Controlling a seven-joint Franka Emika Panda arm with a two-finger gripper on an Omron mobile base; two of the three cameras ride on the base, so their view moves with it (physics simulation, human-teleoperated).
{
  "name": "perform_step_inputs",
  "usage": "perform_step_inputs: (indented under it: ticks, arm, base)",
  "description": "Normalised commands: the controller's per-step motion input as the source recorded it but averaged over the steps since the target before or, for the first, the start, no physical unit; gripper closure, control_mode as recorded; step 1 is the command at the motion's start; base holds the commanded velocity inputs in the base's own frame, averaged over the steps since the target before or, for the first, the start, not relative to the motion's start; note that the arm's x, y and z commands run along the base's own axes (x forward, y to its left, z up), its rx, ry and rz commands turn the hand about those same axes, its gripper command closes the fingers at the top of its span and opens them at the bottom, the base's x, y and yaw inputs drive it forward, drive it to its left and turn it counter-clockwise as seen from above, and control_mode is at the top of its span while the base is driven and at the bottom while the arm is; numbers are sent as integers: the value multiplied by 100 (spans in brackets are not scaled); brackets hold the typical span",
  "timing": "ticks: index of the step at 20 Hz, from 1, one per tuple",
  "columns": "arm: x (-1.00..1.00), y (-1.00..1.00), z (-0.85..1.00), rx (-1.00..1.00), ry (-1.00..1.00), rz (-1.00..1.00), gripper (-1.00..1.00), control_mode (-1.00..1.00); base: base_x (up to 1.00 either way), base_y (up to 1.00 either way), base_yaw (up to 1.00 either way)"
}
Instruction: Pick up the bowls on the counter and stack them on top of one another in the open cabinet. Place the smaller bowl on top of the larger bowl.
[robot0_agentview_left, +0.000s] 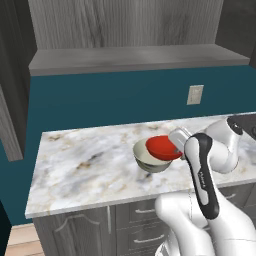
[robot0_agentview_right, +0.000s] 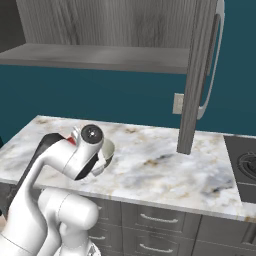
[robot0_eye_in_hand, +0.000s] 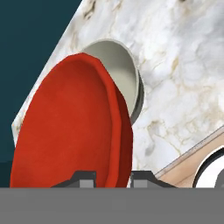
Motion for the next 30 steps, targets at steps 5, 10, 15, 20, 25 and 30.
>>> perform_step_inputs:
  ticks: [5, 10, 15, 20, 25, 30]
  arm:
    - [15, -3, -1, -5, 8, 0, 100, -100]
    - [28, -3, -15, -4, 1, 0, 100, -100]
    - [33, 0, -26, -3, -3, 0, 100, -100]
    - [21, 0, -29, -3, -4, 0, 100, -100]
    - [19, 0, -23, -1, -1, 0, 100, -100]
    - [23, 0, -14, 0, 0, 0, 100, -100]
  base:
    - [0, 0, 0]
    - [0, 0, 0]
    - [0, 0, 0]
    - [0, 0, 0]
    - [0, 0, 0]
    - [0, 0, 0]
